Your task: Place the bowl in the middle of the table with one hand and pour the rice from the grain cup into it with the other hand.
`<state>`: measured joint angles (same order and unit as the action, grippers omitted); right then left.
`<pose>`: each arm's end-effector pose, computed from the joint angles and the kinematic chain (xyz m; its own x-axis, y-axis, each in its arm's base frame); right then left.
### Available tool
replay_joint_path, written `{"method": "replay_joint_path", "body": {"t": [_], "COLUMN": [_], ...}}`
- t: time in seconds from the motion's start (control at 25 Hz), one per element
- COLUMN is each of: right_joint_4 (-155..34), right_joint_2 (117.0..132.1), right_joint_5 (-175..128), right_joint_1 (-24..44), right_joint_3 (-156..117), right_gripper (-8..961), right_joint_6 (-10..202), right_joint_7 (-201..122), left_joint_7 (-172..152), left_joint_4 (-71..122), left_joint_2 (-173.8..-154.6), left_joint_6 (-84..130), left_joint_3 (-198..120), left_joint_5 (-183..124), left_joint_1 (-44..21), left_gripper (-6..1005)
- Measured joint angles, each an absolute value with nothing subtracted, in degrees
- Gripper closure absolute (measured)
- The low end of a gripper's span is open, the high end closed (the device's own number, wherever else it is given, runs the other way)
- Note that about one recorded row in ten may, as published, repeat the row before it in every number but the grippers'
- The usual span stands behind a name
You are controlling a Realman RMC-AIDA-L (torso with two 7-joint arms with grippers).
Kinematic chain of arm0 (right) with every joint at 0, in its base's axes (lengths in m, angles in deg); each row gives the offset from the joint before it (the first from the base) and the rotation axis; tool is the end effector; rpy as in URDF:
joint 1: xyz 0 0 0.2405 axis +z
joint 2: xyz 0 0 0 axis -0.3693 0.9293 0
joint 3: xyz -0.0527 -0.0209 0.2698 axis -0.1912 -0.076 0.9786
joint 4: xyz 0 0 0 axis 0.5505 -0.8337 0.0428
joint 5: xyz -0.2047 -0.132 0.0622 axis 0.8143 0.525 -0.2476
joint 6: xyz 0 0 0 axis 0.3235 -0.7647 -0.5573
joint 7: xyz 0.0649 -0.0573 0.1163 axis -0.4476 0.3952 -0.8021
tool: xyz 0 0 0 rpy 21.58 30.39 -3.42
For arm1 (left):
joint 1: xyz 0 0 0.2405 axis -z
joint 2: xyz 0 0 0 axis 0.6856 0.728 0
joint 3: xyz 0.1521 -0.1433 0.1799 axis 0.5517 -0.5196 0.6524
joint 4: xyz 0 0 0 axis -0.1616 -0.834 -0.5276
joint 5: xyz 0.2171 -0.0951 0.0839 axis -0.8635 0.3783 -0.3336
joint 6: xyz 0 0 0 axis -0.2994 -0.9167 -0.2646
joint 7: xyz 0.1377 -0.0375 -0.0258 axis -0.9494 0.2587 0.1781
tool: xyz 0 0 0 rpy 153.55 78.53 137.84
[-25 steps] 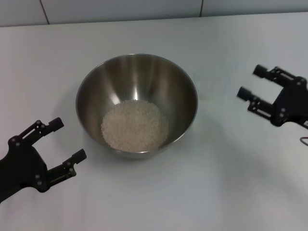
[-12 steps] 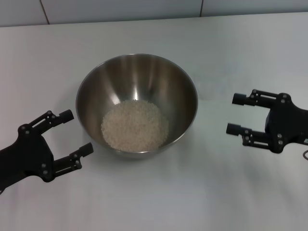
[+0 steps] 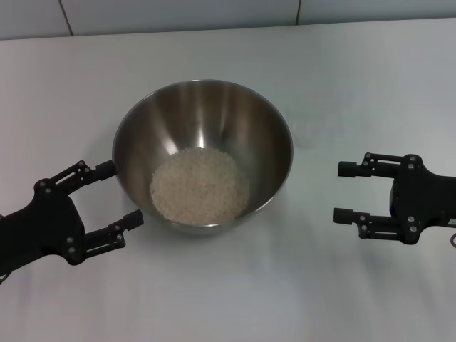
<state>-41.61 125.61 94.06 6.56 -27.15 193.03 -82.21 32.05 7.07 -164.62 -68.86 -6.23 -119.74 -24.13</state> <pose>0.3513 0.3015 0.0069 0.8140 -0.0318 -0.5799 -0.1923 -0.9569 -0.2174 -0.3611 0.2744 -0.0154 0.7462 0.0143 0.6656 0.3000 -0.8998 -0.3170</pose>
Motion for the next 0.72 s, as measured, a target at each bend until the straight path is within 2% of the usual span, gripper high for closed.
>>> {"method": "replay_joint_path", "body": {"t": [0.32, 0.72], "right_joint_4": [-41.5, -41.4], "right_joint_2": [125.60, 126.65], "right_joint_5": [93.7, 93.7], "right_joint_1": [6.7, 7.0], "right_joint_3": [-26.8, -26.9], "right_gripper": [264, 264], "right_joint_6": [190.4, 188.1], "right_joint_7": [-82.0, -81.1], "left_joint_7": [32.1, 32.4], "left_joint_4": [7.0, 7.0], "left_joint_2": [-164.82, -164.84], "left_joint_6": [-68.9, -66.6], "left_joint_3": [-6.3, -6.2], "left_joint_5": [-119.8, -120.6], "left_joint_1": [-24.0, -23.9], "left_gripper": [158, 158]}}
